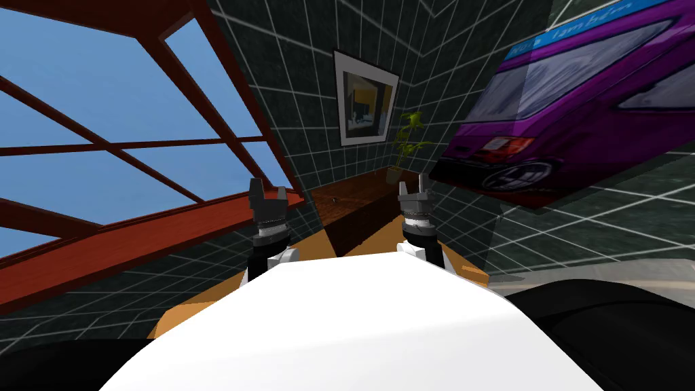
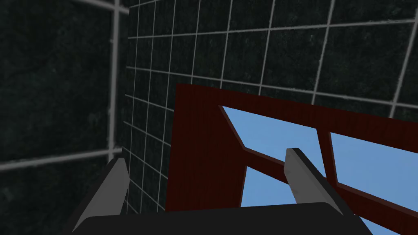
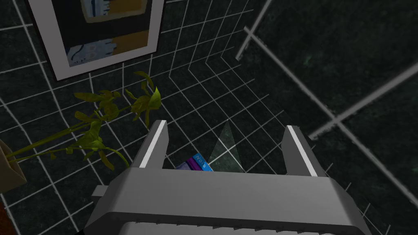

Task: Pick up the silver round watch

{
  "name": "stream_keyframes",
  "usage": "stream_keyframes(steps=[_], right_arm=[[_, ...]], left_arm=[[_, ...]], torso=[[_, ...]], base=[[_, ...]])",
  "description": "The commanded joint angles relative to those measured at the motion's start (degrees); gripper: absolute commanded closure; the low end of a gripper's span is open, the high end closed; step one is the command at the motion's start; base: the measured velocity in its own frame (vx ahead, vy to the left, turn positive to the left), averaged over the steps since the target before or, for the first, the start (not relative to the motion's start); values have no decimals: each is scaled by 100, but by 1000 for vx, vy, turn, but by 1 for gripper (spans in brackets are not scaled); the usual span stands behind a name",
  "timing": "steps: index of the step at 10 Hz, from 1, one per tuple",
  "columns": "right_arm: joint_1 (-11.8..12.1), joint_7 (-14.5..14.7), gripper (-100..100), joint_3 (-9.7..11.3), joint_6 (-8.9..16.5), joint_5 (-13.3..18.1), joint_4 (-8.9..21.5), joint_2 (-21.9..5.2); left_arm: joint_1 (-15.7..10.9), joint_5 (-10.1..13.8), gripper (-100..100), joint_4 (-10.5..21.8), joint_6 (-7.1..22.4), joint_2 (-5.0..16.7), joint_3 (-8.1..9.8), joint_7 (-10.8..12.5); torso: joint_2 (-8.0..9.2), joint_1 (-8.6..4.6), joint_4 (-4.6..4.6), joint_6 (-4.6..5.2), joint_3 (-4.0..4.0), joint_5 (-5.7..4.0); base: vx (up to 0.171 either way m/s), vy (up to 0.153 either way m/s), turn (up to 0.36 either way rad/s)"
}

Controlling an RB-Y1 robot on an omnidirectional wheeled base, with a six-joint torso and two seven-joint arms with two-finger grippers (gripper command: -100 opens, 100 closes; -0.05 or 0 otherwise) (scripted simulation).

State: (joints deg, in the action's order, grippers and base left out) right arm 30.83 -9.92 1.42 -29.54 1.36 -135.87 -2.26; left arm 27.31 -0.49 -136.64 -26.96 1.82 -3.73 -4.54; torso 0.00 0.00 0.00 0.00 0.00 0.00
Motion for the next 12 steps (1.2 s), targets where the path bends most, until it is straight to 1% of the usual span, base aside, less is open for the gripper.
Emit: stream_keyframes(steps=[1,4,7,8,10,12], right_arm=[[0,0,0,0,0,0,0,0],[0,0,0,1,0,0,0,1],[-1,0,0,1,0,0,0,1],[-1,0,0,1,0,0,0,1],[0,0,0,1,0,0,0,1],[0,0,0,1,0,0,0,1]], left_arm=[[111,37,-100,-8,126,246,78,-5],[376,128,-100,-39,424,603,270,-17],[763,261,-100,-104,848,988,561,-36],[763,261,-100,-104,855,988,561,-36],[1074,370,-100,-166,1197,1251,800,-50],[1413,490,-100,-235,1566,1521,1063,-64]], torso=[[0,0,0,0,0,0],[3,-25,1,1,2,-6],[11,-33,2,1,6,-8],[13,-32,3,2,8,-8],[7,-31,2,1,4,-7],[10,-44,2,1,6,-10]], base=[[-2,-36,-109],[-5,-69,-130],[-21,-89,-166],[-14,-68,-51],[-3,-96,-167],[-23,-144,-219]])
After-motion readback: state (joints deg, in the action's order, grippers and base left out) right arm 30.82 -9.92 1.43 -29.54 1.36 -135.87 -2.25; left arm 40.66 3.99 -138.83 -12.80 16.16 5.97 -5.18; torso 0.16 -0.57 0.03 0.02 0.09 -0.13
